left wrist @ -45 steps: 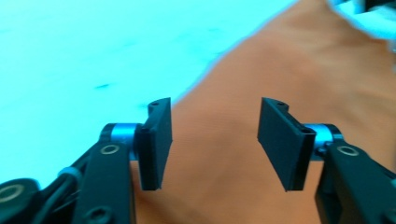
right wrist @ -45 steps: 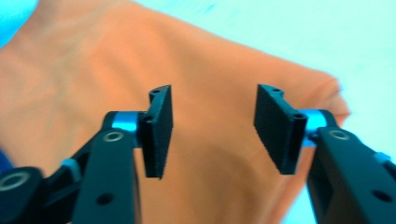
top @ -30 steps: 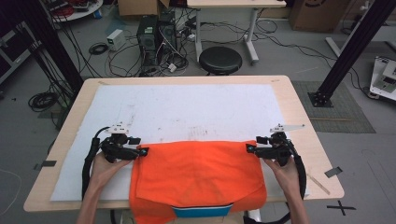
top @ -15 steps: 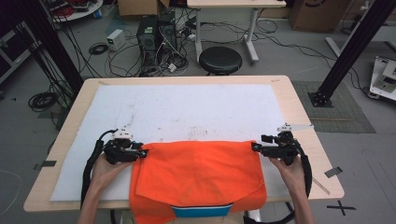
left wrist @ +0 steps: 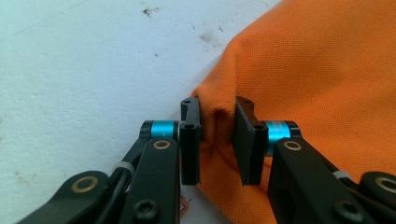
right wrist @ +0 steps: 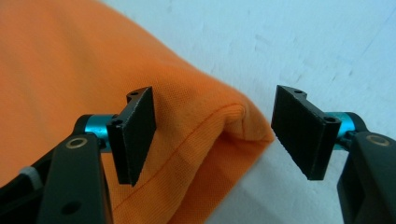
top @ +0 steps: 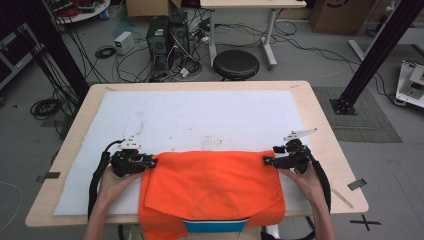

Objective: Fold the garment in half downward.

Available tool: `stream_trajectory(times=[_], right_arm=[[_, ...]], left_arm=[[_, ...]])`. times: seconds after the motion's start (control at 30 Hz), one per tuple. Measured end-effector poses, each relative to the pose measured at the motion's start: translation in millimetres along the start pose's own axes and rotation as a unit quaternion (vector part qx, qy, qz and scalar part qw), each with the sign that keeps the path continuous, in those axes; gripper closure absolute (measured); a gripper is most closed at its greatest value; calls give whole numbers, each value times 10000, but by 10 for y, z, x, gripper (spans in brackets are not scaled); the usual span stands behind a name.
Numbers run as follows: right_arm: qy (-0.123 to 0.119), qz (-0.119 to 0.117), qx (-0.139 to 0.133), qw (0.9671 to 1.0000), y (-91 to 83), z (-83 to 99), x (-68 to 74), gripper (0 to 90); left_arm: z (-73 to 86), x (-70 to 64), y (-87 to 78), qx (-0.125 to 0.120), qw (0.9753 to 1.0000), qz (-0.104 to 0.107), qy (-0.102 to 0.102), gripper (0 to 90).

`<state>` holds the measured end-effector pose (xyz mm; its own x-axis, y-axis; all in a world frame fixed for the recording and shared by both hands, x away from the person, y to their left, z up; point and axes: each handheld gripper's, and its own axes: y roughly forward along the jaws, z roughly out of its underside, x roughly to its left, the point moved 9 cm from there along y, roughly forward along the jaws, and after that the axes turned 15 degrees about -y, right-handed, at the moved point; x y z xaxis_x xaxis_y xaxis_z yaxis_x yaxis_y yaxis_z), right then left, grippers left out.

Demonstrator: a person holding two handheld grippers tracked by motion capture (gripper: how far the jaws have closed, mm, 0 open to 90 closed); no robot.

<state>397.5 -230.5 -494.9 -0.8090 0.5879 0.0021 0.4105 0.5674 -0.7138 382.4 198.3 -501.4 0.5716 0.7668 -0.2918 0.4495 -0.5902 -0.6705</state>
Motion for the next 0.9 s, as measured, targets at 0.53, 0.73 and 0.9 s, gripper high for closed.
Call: stream_trajectory(times=[0.53, 0.73, 0.9], right_arm=[[-256, 480, 239, 9982, 131, -14, 38, 788], [-215, 799, 422, 9957, 229, -143, -137, 793], [-16, 871, 446, 9952, 311, -210, -279, 792]], left_arm=[[-82, -3, 32, 111, 9994, -329, -30, 794], [-267, 106, 145, 213, 9971, -732, -73, 798], [-442, 237, 265, 187, 9959, -863, -212, 798]])
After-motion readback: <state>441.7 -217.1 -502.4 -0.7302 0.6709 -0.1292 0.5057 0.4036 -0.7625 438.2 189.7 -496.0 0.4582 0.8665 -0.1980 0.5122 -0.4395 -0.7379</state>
